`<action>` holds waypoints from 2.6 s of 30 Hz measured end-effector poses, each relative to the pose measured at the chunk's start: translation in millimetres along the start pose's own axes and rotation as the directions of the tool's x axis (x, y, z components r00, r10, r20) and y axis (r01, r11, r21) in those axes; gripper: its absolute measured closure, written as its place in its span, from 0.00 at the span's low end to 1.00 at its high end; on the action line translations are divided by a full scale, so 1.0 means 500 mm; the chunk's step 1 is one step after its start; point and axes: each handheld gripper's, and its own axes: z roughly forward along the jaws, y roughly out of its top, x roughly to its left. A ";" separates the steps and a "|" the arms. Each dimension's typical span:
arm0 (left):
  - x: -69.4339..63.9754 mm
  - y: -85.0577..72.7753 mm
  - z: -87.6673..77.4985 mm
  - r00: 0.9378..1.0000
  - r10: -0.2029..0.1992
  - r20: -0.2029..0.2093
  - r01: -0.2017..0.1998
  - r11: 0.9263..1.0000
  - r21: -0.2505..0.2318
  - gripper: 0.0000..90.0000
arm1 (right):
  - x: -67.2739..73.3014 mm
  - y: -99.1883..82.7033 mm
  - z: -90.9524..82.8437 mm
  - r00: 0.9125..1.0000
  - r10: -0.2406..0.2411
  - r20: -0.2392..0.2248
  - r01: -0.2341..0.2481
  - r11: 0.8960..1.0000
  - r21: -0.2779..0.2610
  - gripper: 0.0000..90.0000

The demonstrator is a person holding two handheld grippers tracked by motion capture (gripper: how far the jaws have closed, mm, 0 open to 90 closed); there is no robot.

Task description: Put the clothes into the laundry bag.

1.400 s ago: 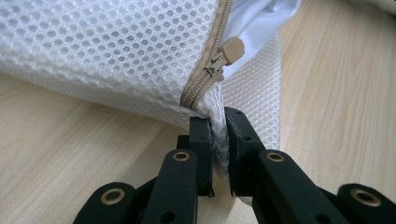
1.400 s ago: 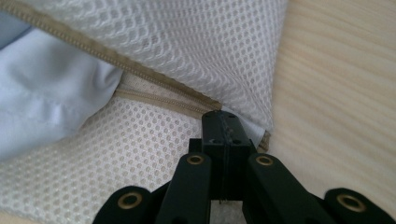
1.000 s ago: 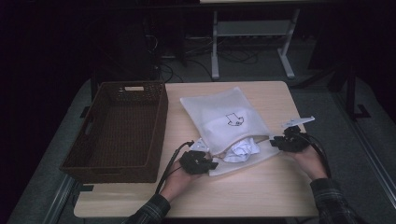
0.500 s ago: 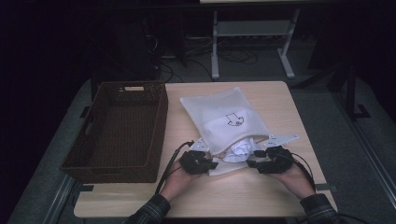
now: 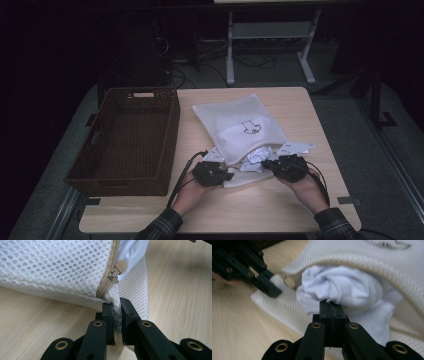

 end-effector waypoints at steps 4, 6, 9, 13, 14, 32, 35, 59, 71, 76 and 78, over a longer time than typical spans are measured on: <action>0.001 0.001 -0.001 1.000 0.007 -0.001 -0.007 1.000 0.001 0.93 | 0.001 0.025 0.010 1.000 -0.015 0.008 0.015 1.000 -0.016 1.00; 0.001 0.001 -0.001 1.000 0.006 0.001 -0.006 1.000 0.003 0.93 | 0.003 0.033 0.016 1.000 -0.024 0.012 0.024 1.000 -0.017 1.00; 0.001 0.002 -0.001 1.000 0.006 0.007 -0.006 1.000 0.008 0.94 | 0.008 0.046 0.032 0.999 -0.040 0.020 0.040 0.999 -0.010 1.00; 0.001 0.003 0.000 1.000 0.006 0.009 -0.006 1.000 0.013 0.95 | 0.011 0.065 0.055 0.999 -0.045 0.019 0.045 0.999 -0.004 1.00; 0.001 0.003 0.000 1.000 0.007 0.010 -0.007 1.000 0.015 0.95 | 0.011 0.068 0.061 0.999 -0.043 0.018 0.043 0.999 -0.003 1.00; 0.002 0.003 0.000 1.000 -0.002 0.022 0.002 1.000 0.020 0.95 | 0.009 0.105 0.167 0.995 -0.060 0.082 0.054 0.996 0.075 1.00; 0.003 0.003 0.000 1.000 -0.003 0.023 0.002 1.000 0.020 0.95 | 0.006 0.108 0.180 0.994 -0.058 0.088 0.052 0.996 0.076 1.00; 0.003 0.003 0.000 1.000 -0.005 0.019 0.005 1.000 0.017 0.95 | 0.001 0.100 0.170 0.999 -0.031 0.031 0.028 0.997 0.067 0.79; 0.004 0.003 -0.001 1.000 -0.008 0.018 0.008 1.000 0.012 0.94 | -0.007 0.064 0.046 1.000 -0.008 0.012 0.008 1.000 0.008 0.50; 0.003 0.003 -0.001 1.000 -0.010 0.018 0.009 1.000 0.014 0.94 | -0.041 0.023 0.010 0.997 0.036 0.063 -0.037 0.999 0.013 0.29; 0.003 0.003 -0.001 1.000 -0.008 0.018 0.008 1.000 0.015 0.94 | -0.059 0.005 0.007 0.996 0.067 0.060 -0.068 0.997 0.026 0.22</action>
